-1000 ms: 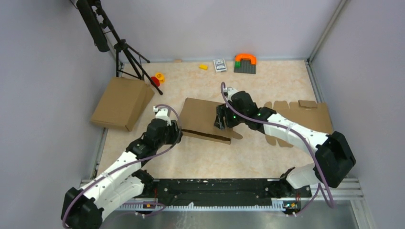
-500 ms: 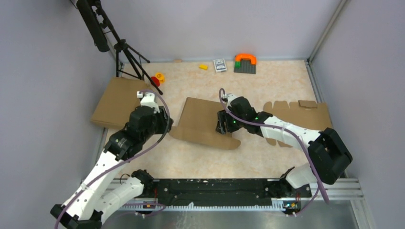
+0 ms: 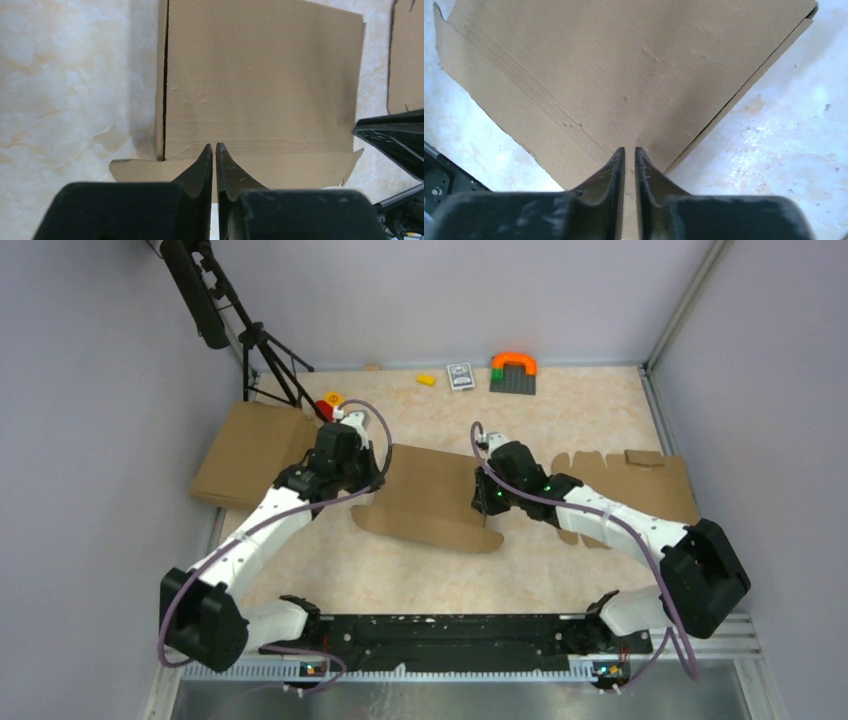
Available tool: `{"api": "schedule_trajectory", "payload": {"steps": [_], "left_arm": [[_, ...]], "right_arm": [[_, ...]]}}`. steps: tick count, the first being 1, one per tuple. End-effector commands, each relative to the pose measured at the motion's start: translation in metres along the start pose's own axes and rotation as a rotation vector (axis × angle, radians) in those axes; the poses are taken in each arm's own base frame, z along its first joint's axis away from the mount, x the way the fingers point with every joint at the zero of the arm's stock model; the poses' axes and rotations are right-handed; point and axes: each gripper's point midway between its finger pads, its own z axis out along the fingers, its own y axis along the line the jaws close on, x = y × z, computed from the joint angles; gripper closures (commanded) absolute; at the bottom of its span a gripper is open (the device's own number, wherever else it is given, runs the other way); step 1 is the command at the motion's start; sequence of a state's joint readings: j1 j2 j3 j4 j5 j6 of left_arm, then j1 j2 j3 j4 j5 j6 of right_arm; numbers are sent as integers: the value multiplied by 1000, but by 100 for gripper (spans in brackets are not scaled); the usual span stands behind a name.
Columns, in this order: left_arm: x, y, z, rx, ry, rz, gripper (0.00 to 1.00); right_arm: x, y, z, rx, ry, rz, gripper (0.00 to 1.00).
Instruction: Fold the paper box
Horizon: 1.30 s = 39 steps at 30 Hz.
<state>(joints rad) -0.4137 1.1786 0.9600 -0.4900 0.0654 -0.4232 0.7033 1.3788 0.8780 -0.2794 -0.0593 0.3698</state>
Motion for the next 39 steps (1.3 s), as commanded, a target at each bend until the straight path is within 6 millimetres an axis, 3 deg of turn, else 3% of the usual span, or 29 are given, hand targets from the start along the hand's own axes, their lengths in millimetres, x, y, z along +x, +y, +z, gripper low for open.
{"api": "schedule_trajectory", "payload": {"steps": [1,6,10,15,21,26,28,30,32,34,36,39], "left_arm": [[18,0,34,35,57,-39,97],[55,26,59,-51,126,-66,100],[80,45,68,-107,144,-89,100],[70,41,56,-98,108,-83,100],[45,22,16,-22,27,-66,98],[75,4,1,67,140,-78,96],[93,-4,-2,103,191,-82,95],[110,-12,-3,135,225,-103,94],[124,-21,-4,195,248,-130,92],[130,-32,-4,278,229,-166,81],[134,-39,-7,354,184,-188,73],[135,-43,-12,423,109,-218,58]], "right_arm": [[-8,-7,-6,39,-43,25,98],[34,-18,11,54,78,56,100],[43,-21,14,62,89,71,100],[18,-20,-2,77,23,38,100],[-29,-32,-23,119,-81,5,100],[-78,-51,-21,121,-138,66,100],[-100,-49,-16,110,-162,63,91],[-113,-53,-2,108,-155,51,67],[-126,-57,10,101,-149,61,50],[-138,-57,23,57,-140,67,36],[-141,-54,37,-32,-107,62,15],[-144,-49,61,-156,-57,64,8]]}}
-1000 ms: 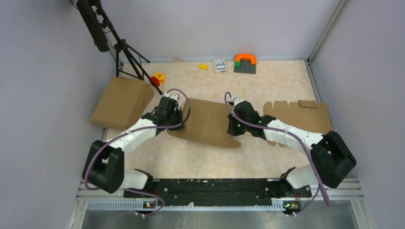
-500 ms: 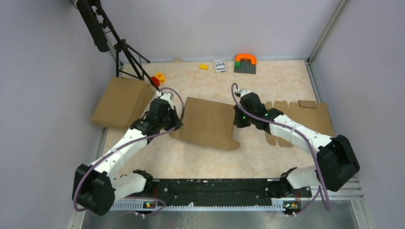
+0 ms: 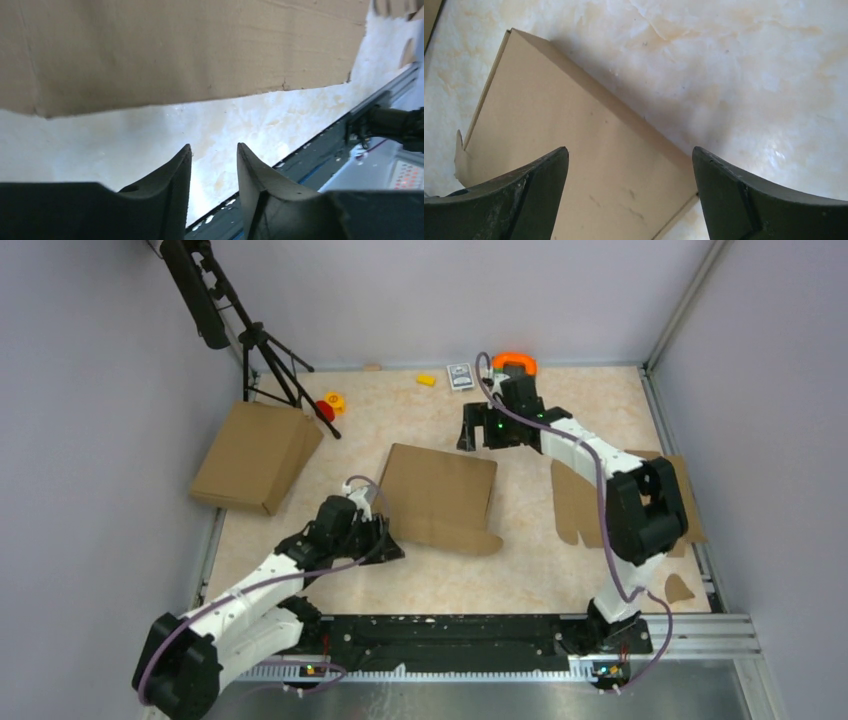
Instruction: Fold the paper box
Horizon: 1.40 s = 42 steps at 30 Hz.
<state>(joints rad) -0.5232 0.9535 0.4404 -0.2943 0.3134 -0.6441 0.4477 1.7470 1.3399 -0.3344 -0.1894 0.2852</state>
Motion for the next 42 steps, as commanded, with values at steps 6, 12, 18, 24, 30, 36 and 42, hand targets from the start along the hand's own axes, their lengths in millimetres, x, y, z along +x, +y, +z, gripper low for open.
{"api": "schedule_trajectory", "payload": {"steps": [6,12,18,24,30,36,42], "left_arm": [[-7,-37,0,248,-97,-43,55],[-6,-37,2,282,-125,-58,57],[-12,-41,-9,287,-165,-31,57],[-8,-43,-10,309,-159,-31,57],[-5,-47,-4,367,-158,-31,57],[-5,-44,5,401,-182,-30,58],[-23,-44,19,411,-265,3,59]], "right_arm": [[12,11,59,-278,161,-60,10],[43,6,62,-375,216,-7,25],[52,-17,58,-486,180,222,55],[63,-39,63,-475,174,347,63],[54,-50,67,-550,177,465,70],[43,-62,69,-617,155,550,83],[45,-64,72,-622,157,548,83]]}}
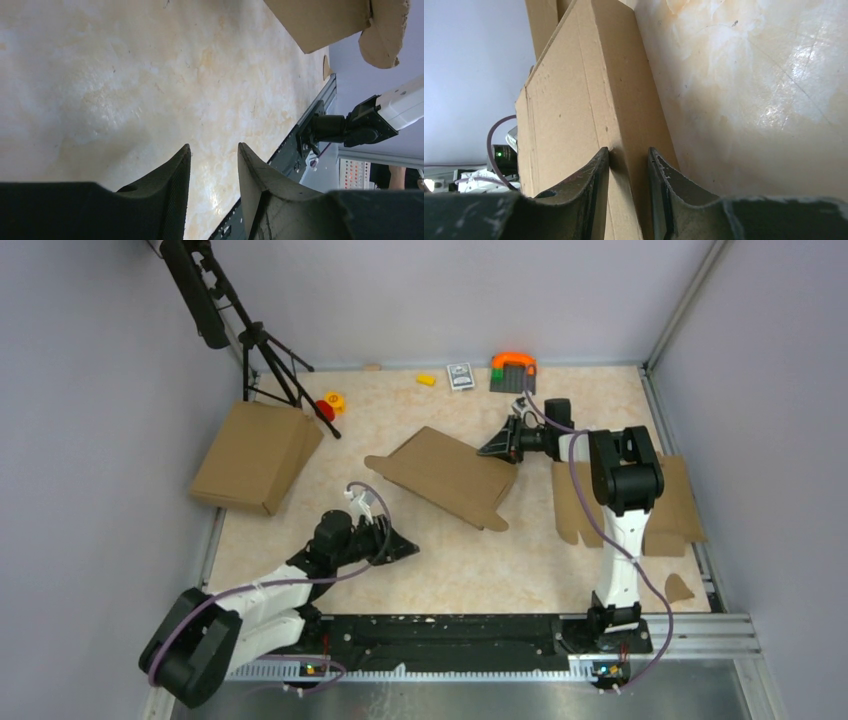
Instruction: Fold the paper box
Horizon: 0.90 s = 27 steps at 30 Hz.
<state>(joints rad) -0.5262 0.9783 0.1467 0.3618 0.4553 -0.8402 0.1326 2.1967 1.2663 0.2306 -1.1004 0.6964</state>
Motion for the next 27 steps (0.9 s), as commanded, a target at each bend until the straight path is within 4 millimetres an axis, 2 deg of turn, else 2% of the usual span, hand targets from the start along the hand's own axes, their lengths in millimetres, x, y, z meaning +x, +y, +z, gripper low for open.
{"api": "schedule_trajectory", "payload": {"steps": [1,4,8,14,16,18,23,27], "left_arm": [[-31,-22,13,119,-127,87,59],[-42,-44,28,196,-124,100,59],[-56,-39,54,152,-174,102,63],[-79,-41,78,229,-283,88,81],[-88,-47,82,272,-323,103,92],[-97,-54,86,307,-355,123,98],[-117,-81,88,374,-394,202,100],[-130,-97,86,357,-389,278,99]], "right_arm": [[-8,-23,2,40,-34,2,83],[-7,-21,2,30,-34,-1,83],[-7,-22,2,36,-31,-3,83],[-6,-22,2,37,-28,-4,83],[-7,-22,2,39,-30,-3,83],[-6,-23,2,40,-29,-5,83],[-5,-20,1,35,-34,-9,83],[-3,-7,-4,19,-51,-25,83]]}}
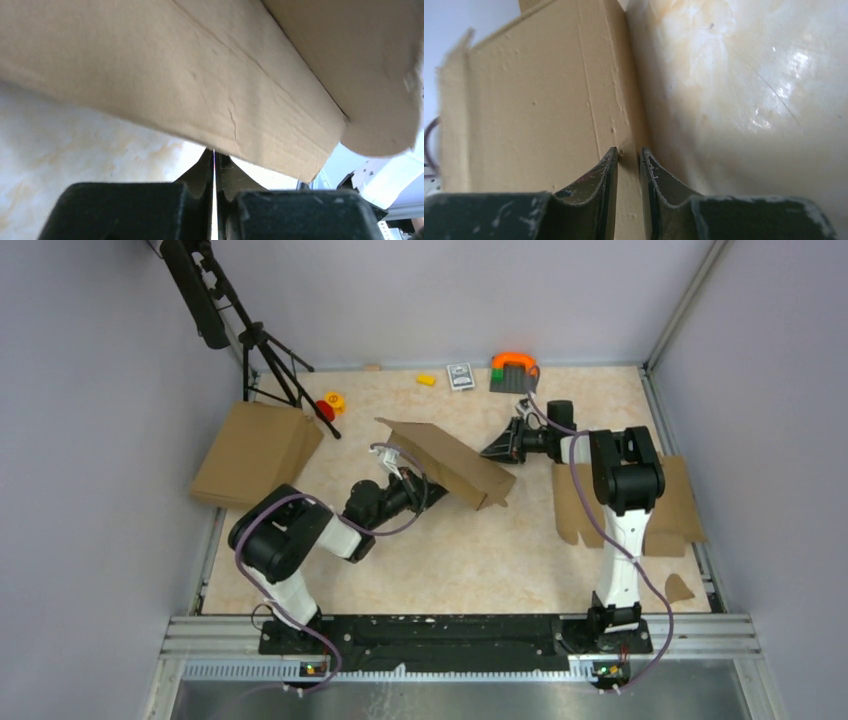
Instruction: Fold the paper box
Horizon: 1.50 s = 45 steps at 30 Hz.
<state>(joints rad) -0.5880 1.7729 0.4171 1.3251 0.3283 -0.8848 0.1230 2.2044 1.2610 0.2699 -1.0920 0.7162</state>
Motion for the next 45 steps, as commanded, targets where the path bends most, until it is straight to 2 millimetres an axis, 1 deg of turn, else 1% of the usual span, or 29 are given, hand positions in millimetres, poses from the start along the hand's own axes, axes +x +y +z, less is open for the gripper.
{"api": "schedule_trajectory", "payload": {"steps": [1,3,7,10,12,15,17,21,26,28,29,31,33,35,37,38,41,45], "left_arm": [[-39,-45,11,109,-57,146,99],[-38,-49,15,115,-31,161,99],[-39,-54,15,140,-29,159,99],[-35,-54,12,139,-11,151,98],[-32,-52,9,132,-5,148,98],[-32,-55,6,135,-1,143,98],[-30,-56,4,132,14,140,97],[-28,-59,-1,138,24,140,97],[-29,-73,-1,180,54,149,96],[-30,-78,-2,180,60,155,96],[-29,-77,-4,165,70,154,96],[-29,-73,-7,123,83,164,93],[-30,-64,-10,41,112,156,89],[-34,-60,-13,-19,125,186,87],[-41,-53,-17,-96,119,188,83],[-44,-53,-19,-117,115,188,80],[-46,-53,-19,-140,127,186,72],[-40,-54,-10,-116,179,173,71]], "right_arm": [[3,2,-4,16,-36,-34,83],[6,9,-6,18,-45,-47,81],[15,21,-9,36,-52,-77,78],[23,25,-11,82,-52,-105,76],[27,30,-11,103,-52,-124,76],[37,39,-9,114,-48,-142,76],[44,41,-8,139,-44,-158,75],[50,47,-9,162,-53,-180,75],[56,59,-12,137,-60,-186,75],[59,62,-15,149,-64,-192,75],[60,62,-16,160,-70,-193,75],[59,60,-22,200,-91,-203,75],[56,62,-25,215,-111,-213,75],[53,64,-30,198,-133,-205,75],[46,67,-35,193,-160,-204,75],[43,68,-37,197,-171,-207,75],[37,71,-41,203,-183,-219,73],[33,80,-43,191,-185,-236,72]]}}
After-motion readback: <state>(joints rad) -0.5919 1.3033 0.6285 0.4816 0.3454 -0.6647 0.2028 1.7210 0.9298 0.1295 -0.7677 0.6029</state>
